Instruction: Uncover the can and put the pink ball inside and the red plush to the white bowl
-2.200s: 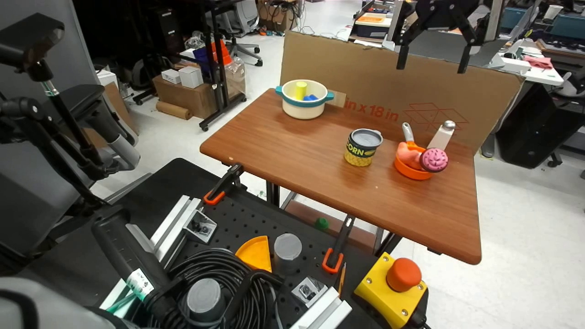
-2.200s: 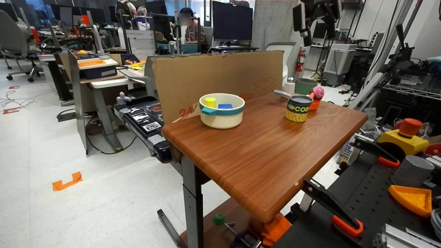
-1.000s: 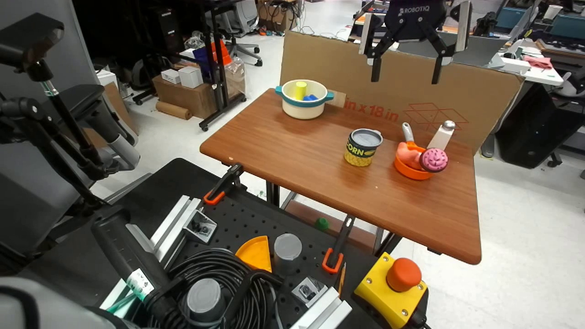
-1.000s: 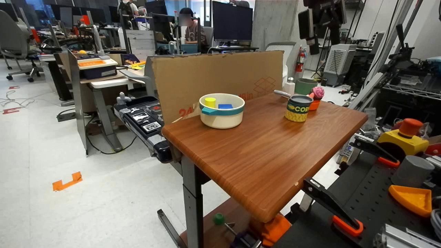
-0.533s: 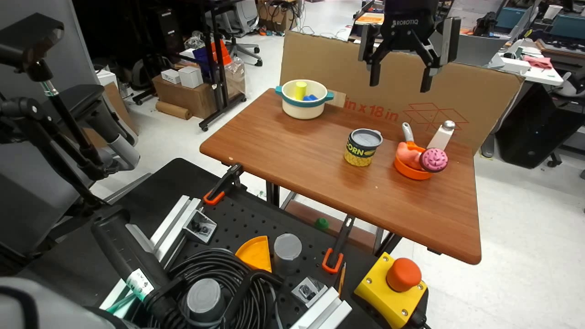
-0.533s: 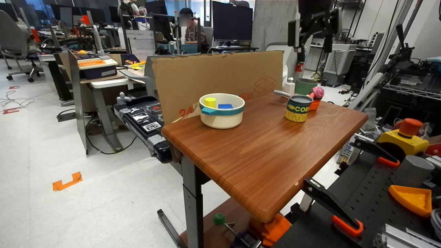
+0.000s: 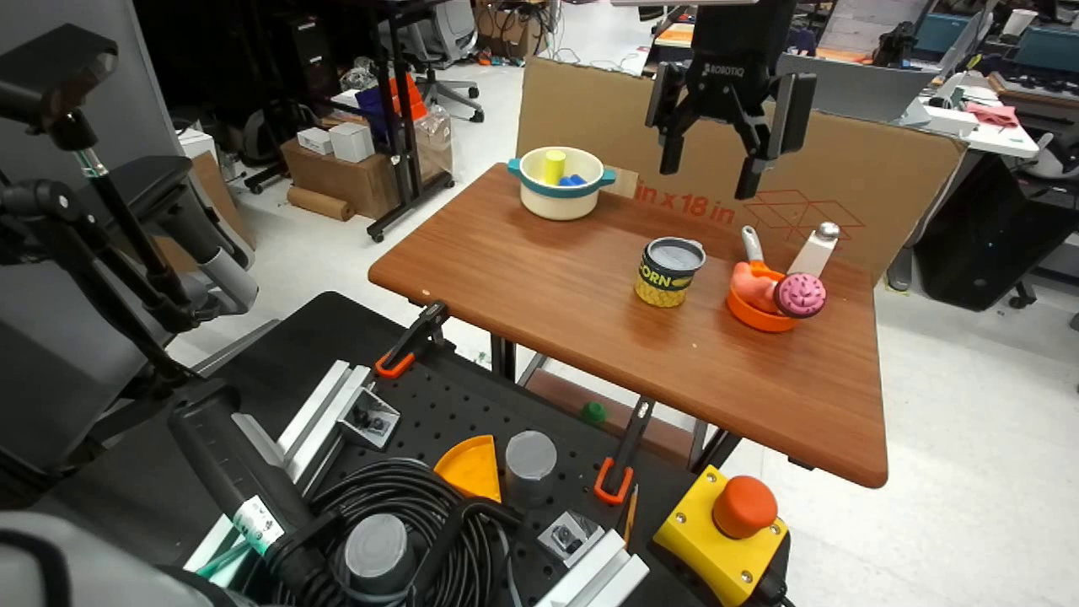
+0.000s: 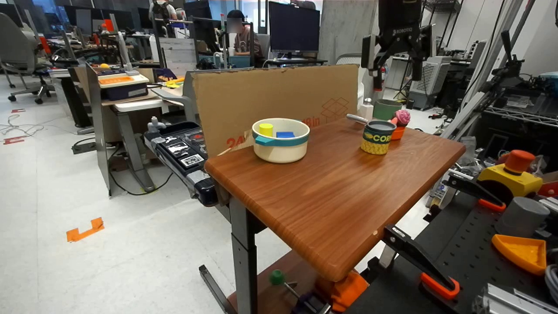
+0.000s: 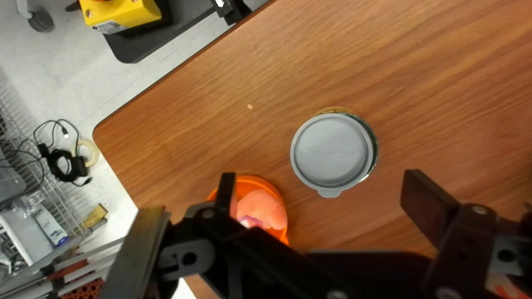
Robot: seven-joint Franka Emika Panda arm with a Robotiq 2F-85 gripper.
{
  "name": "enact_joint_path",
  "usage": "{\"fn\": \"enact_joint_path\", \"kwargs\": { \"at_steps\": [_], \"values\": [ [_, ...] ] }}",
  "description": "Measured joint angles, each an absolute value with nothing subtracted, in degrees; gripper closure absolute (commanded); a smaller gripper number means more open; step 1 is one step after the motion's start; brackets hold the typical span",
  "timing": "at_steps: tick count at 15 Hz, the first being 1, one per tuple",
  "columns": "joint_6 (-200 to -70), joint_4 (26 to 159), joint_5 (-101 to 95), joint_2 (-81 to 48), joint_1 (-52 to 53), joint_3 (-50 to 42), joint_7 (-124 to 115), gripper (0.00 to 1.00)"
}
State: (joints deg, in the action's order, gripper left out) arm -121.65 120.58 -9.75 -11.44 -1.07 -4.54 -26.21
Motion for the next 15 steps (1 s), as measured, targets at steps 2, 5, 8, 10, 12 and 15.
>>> {"fn": "enact_joint_path", "kwargs": {
  "at_steps": [2,5,8,10,12,15],
  "values": [
    [-121.2,120.6,-7.8,-11.8,-1.3,-4.6,-26.0,0.00],
    [-121.3,120.6,-7.0,-12.2,-1.4,-4.8,-26.1,0.00],
    [-121.4,120.6,-7.4,-13.1,-1.4,-5.3,-28.2,0.00],
    [-121.8,120.5,-7.7,-13.9,-1.3,-5.7,-29.7,0.00],
    [-122.9,120.5,-7.8,-14.4,-1.3,-6.0,-30.3,0.00],
    [-124.4,120.5,-8.7,-15.0,-1.3,-6.3,-31.2,0.00]
  ]
}}
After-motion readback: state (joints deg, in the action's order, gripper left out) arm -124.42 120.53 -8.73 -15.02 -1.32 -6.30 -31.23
